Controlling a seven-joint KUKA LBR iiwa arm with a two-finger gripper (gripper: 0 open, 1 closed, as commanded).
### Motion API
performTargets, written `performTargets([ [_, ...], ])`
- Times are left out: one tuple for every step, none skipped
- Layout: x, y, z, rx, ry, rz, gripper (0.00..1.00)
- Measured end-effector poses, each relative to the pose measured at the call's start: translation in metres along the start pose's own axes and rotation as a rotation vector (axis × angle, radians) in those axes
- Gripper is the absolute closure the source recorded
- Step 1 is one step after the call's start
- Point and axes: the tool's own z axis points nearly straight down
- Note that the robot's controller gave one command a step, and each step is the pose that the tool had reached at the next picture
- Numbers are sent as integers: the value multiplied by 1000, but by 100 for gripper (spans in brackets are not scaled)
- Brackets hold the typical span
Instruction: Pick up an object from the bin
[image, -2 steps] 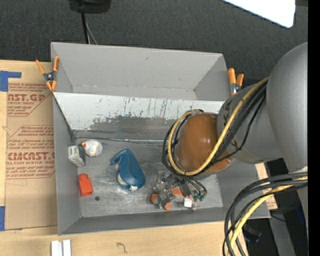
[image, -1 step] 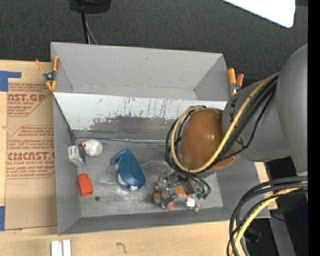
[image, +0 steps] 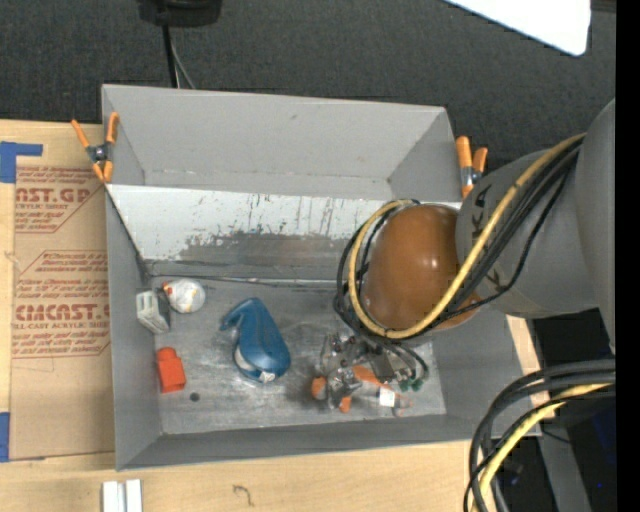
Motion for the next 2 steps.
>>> performTargets([
  [-1,0,-17,1,-9,0,100],
  [-1,0,-24,1,-8,-1,100],
])
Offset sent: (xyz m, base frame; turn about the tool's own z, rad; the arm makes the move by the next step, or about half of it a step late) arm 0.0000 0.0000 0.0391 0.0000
